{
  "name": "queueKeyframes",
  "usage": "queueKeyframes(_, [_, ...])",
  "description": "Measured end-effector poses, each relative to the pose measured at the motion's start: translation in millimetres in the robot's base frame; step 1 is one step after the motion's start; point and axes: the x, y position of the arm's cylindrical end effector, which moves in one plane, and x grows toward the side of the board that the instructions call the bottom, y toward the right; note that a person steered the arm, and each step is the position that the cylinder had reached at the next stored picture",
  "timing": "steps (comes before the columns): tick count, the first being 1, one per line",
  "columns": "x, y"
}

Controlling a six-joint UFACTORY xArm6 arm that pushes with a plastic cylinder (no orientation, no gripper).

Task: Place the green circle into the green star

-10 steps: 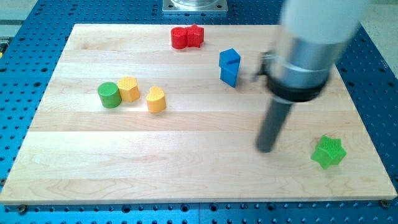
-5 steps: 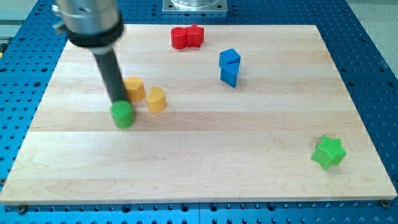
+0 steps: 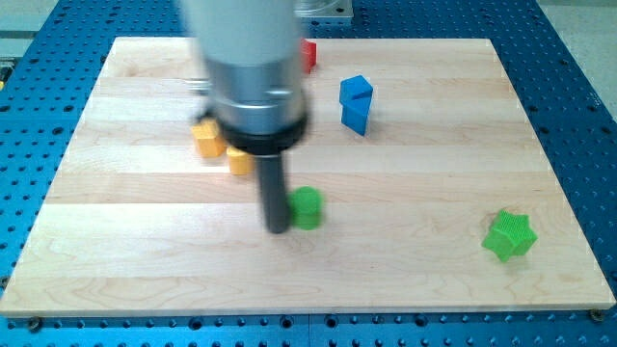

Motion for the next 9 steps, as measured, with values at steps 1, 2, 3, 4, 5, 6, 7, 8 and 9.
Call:
queueKeyframes(1, [-6,23])
queueKeyframes(2, [-27,16])
queueKeyframes(3, [-19,112])
queueKeyframes(4, [-17,137])
queueKeyframes(5, [-17,148])
queueKeyframes(6, [-17,152])
queueKeyframes(7, [-19,149])
queueKeyframes(8, [-29,140])
queueKeyframes(9, [-29,140])
